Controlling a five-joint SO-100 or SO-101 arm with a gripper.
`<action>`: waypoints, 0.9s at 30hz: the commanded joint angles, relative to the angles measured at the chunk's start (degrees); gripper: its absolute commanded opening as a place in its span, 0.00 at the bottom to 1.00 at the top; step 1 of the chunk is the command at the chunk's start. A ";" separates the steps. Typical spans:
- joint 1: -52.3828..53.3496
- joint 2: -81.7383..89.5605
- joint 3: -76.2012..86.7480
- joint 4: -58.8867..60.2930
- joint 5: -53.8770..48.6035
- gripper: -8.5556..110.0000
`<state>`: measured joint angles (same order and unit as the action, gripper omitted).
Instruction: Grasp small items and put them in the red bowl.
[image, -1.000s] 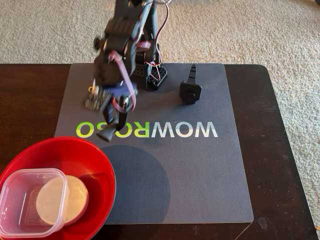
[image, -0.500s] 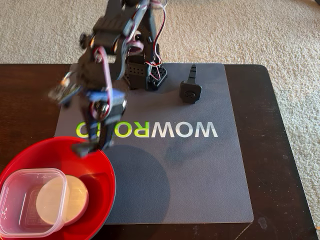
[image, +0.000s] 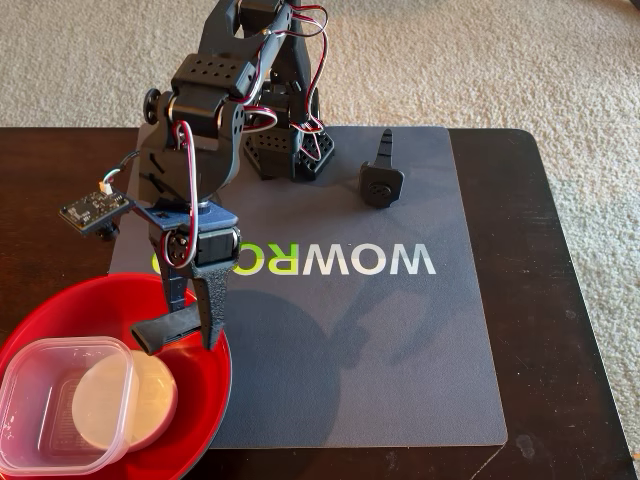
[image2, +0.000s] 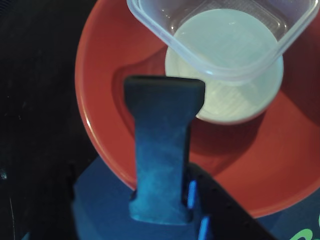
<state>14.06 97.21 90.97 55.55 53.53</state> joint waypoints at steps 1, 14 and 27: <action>1.23 0.88 -2.90 -0.62 -0.09 0.36; 8.96 1.49 -2.46 3.25 4.39 0.48; 8.17 -6.94 -7.82 9.32 4.92 0.45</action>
<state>22.59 95.19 88.77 62.05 59.50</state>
